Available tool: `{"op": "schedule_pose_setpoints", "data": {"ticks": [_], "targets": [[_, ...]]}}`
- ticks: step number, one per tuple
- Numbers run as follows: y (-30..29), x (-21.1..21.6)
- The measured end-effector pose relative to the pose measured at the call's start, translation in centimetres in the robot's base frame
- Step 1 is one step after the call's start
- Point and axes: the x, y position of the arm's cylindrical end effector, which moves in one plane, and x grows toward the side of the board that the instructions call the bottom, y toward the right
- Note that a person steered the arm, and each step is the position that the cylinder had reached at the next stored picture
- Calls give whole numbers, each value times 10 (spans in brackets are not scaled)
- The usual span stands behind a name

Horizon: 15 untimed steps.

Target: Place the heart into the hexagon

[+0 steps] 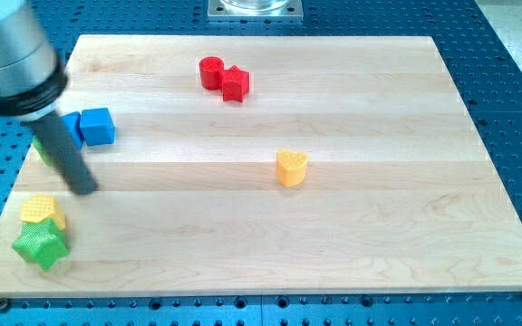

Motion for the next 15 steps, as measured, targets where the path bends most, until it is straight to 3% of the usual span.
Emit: {"op": "schedule_pose_setpoints", "data": {"ticks": [2,3,4,6,7,8,9,10,11,12,13,14,15], "targets": [[207,-73],[299,-68],[286,-25],[108,-3],[156,-25],[246,-25],[279,-8],[226,27],[118,50],[68,49],[107,28],[74,9],[18,28]]}}
